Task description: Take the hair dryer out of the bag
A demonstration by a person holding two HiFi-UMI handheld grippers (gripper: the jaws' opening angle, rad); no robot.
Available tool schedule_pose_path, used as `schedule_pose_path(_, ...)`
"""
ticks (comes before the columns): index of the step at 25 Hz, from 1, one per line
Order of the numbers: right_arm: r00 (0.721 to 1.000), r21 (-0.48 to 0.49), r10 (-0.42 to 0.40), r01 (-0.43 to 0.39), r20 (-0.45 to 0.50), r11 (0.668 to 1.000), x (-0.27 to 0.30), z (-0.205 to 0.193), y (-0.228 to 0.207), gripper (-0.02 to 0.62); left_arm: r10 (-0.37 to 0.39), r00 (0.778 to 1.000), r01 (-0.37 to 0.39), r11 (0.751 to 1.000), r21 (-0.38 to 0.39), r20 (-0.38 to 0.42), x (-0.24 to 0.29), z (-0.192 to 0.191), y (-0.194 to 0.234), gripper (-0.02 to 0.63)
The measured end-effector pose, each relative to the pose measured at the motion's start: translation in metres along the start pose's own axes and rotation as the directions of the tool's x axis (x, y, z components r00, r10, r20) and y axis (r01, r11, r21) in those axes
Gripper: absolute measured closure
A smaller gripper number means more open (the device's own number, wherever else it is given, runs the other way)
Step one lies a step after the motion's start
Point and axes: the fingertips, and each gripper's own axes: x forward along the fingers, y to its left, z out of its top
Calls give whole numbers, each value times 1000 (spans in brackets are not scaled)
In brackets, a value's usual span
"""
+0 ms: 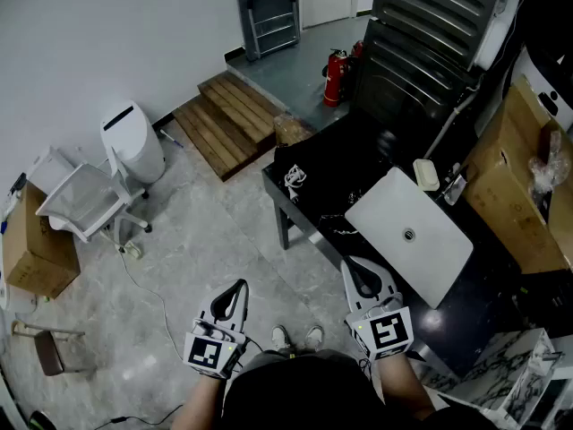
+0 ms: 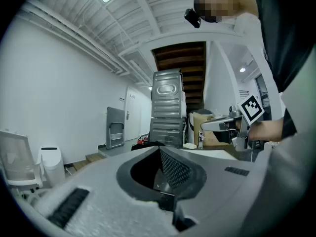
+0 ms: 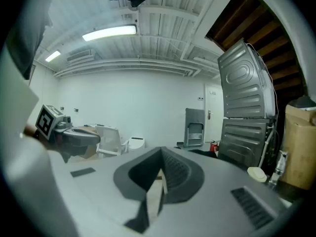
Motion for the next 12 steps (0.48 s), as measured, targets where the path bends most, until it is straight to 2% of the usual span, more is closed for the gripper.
schedule_pose_path(6,1000,9,5,-5,-15,1000,3,-4,3,584,4,1000,-4,1000,-6,-8,-2,-3,5,583)
schedule_pose_path(10,999,85,32,-32,6,996,2,-3,7,583,-6,1000,6,1000,-8,-8,-3,-12,7,583)
schedule_pose_path(12,1000,79,29,-30,13,996,1,0,9,583,-16,1000,15,1000,-17,-6,-2,-13,7,583)
